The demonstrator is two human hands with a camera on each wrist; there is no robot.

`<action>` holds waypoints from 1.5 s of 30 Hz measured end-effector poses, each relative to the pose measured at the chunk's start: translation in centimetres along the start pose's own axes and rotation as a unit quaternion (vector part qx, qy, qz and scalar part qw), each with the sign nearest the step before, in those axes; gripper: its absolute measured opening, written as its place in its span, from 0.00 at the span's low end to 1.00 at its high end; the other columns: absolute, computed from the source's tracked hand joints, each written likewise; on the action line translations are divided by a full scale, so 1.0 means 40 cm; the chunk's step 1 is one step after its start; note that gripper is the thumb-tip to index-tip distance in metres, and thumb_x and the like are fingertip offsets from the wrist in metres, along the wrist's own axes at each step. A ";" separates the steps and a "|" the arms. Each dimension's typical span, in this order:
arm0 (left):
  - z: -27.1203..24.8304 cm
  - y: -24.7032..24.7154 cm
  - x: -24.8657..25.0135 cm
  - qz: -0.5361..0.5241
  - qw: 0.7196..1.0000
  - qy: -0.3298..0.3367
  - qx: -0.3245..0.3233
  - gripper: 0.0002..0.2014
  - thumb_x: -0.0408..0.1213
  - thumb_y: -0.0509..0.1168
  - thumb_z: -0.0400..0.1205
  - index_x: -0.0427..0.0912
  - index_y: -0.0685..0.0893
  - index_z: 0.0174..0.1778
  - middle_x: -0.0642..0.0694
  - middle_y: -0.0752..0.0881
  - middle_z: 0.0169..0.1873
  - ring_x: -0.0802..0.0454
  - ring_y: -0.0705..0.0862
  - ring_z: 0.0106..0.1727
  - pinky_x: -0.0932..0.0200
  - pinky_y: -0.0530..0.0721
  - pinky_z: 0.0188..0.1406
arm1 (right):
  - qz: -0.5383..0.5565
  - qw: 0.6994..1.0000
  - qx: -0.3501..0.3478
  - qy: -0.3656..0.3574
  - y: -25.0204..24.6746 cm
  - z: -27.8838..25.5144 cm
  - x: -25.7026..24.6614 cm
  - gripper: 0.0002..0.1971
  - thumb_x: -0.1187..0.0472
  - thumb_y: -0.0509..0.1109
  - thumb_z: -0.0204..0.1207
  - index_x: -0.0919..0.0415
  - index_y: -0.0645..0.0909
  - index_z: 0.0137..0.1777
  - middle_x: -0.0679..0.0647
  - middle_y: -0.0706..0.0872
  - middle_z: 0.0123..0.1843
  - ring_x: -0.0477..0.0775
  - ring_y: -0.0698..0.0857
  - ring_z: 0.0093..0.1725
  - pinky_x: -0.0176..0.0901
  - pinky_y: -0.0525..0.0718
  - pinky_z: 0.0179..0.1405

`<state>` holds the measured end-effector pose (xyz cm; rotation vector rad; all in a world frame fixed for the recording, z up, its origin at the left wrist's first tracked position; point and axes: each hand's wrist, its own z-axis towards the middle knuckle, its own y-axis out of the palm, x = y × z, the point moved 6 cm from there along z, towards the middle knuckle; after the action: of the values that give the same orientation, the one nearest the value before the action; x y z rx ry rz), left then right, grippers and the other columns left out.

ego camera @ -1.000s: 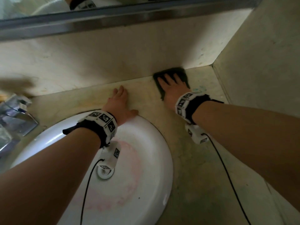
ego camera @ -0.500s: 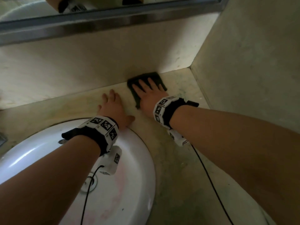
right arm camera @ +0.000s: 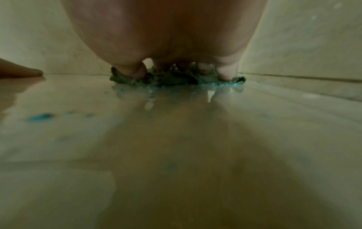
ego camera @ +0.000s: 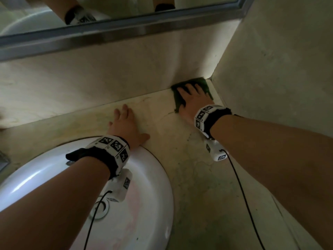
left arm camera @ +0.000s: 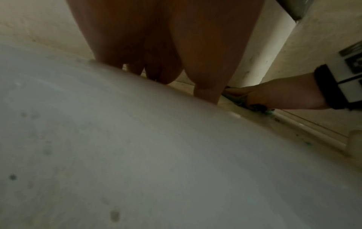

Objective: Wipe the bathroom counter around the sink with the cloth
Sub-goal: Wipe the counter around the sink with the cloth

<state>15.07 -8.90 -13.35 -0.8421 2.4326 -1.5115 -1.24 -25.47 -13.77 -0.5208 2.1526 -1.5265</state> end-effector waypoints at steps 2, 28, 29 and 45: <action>0.000 0.002 -0.001 -0.007 1.000 0.000 0.000 0.53 0.59 0.67 0.76 0.39 0.40 0.83 0.46 0.37 0.83 0.41 0.39 0.84 0.37 0.52 0.80 | 0.013 1.000 0.000 0.018 -0.012 0.001 0.023 0.35 0.45 0.56 0.76 0.43 0.48 0.83 0.48 0.49 0.85 0.59 0.48 0.83 0.65 0.54 0.80; 0.002 0.003 0.000 0.004 1.000 0.003 0.002 0.53 0.59 0.67 0.75 0.38 0.40 0.83 0.45 0.38 0.84 0.40 0.40 0.84 0.36 0.54 0.80 | -0.024 0.989 -0.080 -0.125 0.085 -0.313 -0.052 0.38 0.61 0.61 0.80 0.61 0.42 0.84 0.58 0.43 0.85 0.61 0.43 0.84 0.52 0.44 0.83; 0.002 0.002 -0.001 0.007 1.000 0.004 0.003 0.53 0.59 0.67 0.75 0.38 0.40 0.83 0.45 0.39 0.84 0.40 0.40 0.84 0.36 0.54 0.80 | -0.020 0.986 -0.084 -0.144 0.095 -0.345 -0.064 0.37 0.64 0.61 0.81 0.60 0.42 0.84 0.57 0.42 0.85 0.60 0.43 0.84 0.50 0.43 0.82; 0.002 0.006 0.000 0.015 1.000 0.010 0.013 0.53 0.60 0.67 0.75 0.37 0.40 0.83 0.44 0.39 0.84 0.40 0.40 0.84 0.35 0.53 0.80 | -0.009 0.997 -0.082 0.003 -0.026 -0.107 0.075 0.41 0.74 0.58 0.77 0.50 0.44 0.85 0.56 0.42 0.86 0.62 0.44 0.84 0.53 0.54 0.80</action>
<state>15.01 -8.86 -13.60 -0.7861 2.4234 -1.5458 -6.08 -24.09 -11.96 -0.5926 2.2961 -1.3702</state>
